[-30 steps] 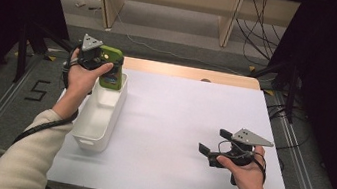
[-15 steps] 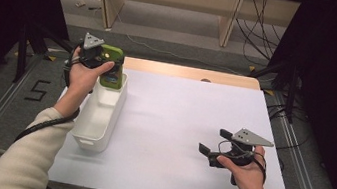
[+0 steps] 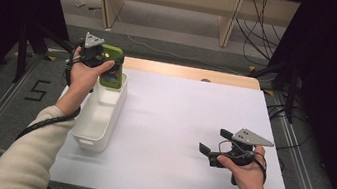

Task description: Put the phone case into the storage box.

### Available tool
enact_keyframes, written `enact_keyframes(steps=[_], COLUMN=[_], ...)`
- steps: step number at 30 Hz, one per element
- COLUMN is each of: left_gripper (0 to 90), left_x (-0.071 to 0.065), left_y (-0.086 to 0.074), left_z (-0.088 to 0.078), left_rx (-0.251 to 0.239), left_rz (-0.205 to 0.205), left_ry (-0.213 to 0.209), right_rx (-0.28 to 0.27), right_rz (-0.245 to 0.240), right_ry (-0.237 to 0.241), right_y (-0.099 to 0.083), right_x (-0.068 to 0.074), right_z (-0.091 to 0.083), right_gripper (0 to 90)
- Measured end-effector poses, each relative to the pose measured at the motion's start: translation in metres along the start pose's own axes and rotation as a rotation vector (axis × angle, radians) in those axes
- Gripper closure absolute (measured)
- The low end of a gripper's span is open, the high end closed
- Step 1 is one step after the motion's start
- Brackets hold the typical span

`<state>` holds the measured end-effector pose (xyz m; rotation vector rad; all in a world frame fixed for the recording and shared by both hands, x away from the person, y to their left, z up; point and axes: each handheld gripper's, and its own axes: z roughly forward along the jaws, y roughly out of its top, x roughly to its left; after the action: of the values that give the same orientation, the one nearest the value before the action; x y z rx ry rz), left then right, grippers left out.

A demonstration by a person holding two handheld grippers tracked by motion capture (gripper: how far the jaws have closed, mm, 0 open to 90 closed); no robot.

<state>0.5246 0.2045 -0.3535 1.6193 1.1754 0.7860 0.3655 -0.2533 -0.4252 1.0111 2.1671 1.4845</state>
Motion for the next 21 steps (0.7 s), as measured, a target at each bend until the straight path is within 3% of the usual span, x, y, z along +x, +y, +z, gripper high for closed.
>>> enact_keyframes(steps=[21], left_gripper=[16.2], left_x=[0.0026], left_y=[-0.0016], left_z=[0.0093], left_rx=[0.02], left_rz=[-0.007], left_ry=[0.014], right_rx=[0.001], right_rz=[0.004], right_ry=[-0.001], right_y=[0.0], right_x=[-0.0001], right_z=[-0.0003], right_gripper=[3.2])
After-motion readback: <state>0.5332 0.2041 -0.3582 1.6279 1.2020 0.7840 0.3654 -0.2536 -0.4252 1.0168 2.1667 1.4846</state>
